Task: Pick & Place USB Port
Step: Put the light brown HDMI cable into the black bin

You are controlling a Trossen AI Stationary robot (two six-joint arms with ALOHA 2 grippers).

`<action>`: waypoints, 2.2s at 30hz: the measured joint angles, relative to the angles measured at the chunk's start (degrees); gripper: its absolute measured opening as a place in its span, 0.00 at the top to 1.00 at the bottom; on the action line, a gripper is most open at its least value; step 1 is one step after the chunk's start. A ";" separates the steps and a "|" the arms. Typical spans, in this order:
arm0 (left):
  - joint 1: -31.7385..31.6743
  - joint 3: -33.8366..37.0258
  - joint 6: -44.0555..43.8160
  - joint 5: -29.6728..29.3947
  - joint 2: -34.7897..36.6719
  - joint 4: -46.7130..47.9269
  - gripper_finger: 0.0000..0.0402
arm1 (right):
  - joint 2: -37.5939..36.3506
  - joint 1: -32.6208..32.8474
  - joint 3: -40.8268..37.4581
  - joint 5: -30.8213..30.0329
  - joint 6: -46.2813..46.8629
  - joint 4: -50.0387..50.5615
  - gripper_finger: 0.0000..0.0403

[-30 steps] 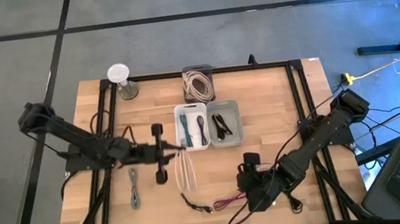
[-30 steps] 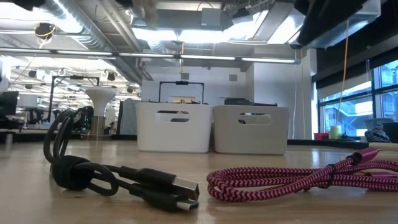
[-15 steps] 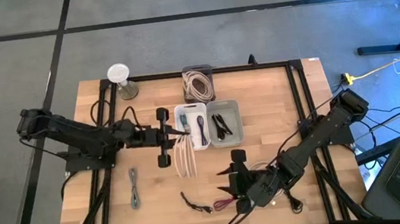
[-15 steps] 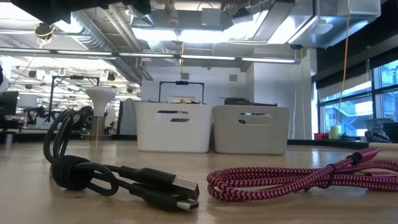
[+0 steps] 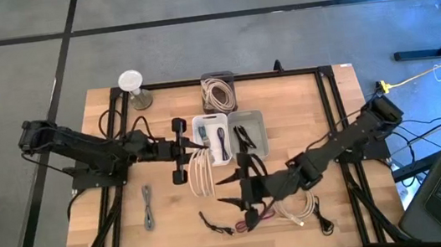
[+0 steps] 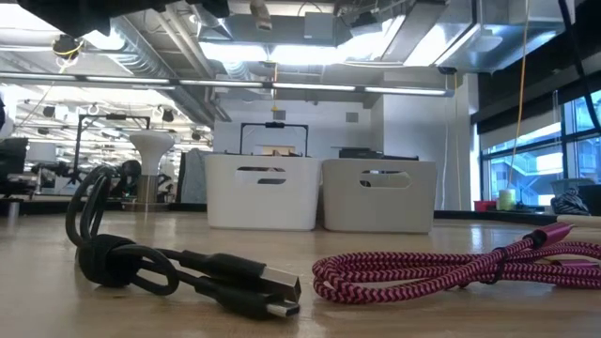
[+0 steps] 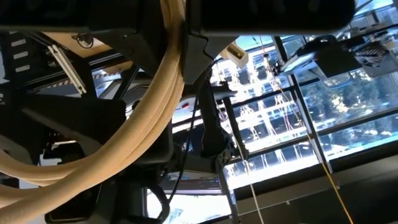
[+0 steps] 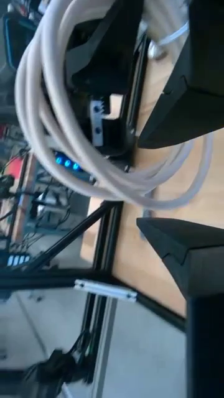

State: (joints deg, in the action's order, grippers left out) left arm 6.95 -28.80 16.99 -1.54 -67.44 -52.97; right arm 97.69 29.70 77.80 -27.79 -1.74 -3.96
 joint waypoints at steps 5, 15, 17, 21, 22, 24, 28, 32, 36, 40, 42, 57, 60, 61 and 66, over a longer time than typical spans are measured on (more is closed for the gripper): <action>-0.09 0.00 0.74 -0.09 0.00 -0.11 0.95 | 0.02 -0.50 -0.02 3.54 1.09 -2.20 0.52; -0.47 -0.77 0.72 1.71 -0.38 -2.78 0.97 | 2.45 -2.70 -0.11 5.38 1.09 -6.77 0.52; -0.49 -1.13 0.76 2.25 -0.62 -2.02 0.97 | 2.60 -3.17 -0.11 6.22 1.09 -6.80 0.52; -0.49 -2.47 1.47 2.62 -2.16 -2.12 0.97 | 3.23 -4.42 -0.11 9.27 1.12 -8.48 0.52; -0.49 -2.91 1.68 2.62 -2.72 -2.19 0.98 | 3.23 -4.61 -0.11 9.77 1.17 -8.49 0.52; -0.65 -3.27 1.68 2.60 -3.60 -2.11 0.98 | 3.23 -4.86 -0.11 10.07 1.31 -8.57 0.52; -1.52 -3.92 1.61 3.00 -5.08 -2.06 0.98 | 3.23 -4.90 -0.11 10.01 1.43 -8.66 0.57; -2.15 -4.00 0.81 3.93 -5.62 -2.05 0.98 | 3.23 -4.90 -0.11 9.83 3.04 -8.07 0.76; -2.24 -4.02 0.47 4.22 -5.62 -2.16 0.97 | 3.23 -4.88 -0.11 9.34 3.07 -8.10 0.95; -2.29 -4.02 -0.34 2.62 -5.62 -2.29 0.88 | 3.01 -4.52 -0.11 3.47 2.96 -5.96 0.96; -2.29 -4.02 -1.39 0.54 -5.62 -2.28 0.83 | 2.47 -3.99 -0.11 -0.23 2.66 -4.06 0.96; -2.22 -4.07 -1.37 -10.15 -5.44 -1.84 0.49 | -11.06 0.54 -0.11 -29.77 19.81 33.72 0.96; -2.04 -4.07 -1.24 -9.74 -5.35 -0.34 0.48 | -14.37 0.27 -0.11 -34.33 25.29 40.67 0.96; -2.00 -4.06 -1.21 -10.34 -5.35 0.66 0.47 | -15.36 0.19 -0.10 -35.43 26.88 42.52 0.96; -2.12 -4.04 -2.49 -12.18 -5.35 2.32 0.48 | -18.90 -2.01 -0.24 -32.62 29.31 47.09 0.96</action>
State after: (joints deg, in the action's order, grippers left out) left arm 4.84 -32.84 14.50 -13.72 -72.79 -50.65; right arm 78.79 27.69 77.56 -60.41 27.57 43.13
